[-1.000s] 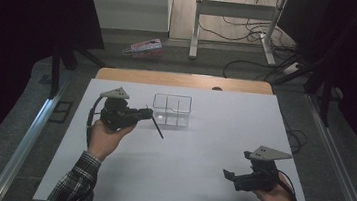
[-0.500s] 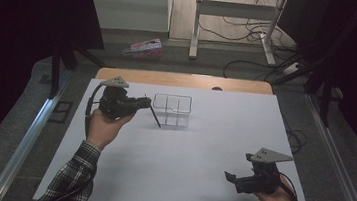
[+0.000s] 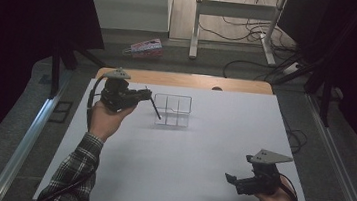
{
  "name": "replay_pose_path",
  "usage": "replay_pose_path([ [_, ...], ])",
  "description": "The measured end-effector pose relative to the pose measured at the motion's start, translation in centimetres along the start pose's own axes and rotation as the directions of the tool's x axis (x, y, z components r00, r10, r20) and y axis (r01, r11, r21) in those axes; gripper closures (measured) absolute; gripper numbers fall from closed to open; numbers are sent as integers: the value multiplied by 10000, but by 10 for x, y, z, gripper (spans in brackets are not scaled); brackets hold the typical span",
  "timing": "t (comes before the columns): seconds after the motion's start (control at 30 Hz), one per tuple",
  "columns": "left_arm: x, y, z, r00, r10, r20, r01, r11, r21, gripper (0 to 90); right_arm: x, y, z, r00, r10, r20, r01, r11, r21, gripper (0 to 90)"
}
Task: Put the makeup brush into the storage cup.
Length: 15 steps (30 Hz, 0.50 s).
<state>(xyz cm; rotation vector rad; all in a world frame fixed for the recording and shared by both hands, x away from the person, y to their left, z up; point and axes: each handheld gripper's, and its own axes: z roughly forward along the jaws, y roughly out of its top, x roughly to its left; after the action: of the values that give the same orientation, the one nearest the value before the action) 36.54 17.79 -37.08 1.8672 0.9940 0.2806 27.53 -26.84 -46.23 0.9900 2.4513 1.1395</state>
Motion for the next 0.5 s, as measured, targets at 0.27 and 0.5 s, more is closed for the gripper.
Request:
replay_pose_path([
  [0.27, 2, 10, 2, 9997, 7, -227, -10, 10000, -91, 855, 0, -3, -1, 10000, 9, -5, -9, 10000, 56, 10],
  [0.5, 4, 16, 6, 9992, 28, -391, -34, 9999, -133, 855, -1, -4, -1, 10000, -13, 25, 13, 9999, 116, 10],
])
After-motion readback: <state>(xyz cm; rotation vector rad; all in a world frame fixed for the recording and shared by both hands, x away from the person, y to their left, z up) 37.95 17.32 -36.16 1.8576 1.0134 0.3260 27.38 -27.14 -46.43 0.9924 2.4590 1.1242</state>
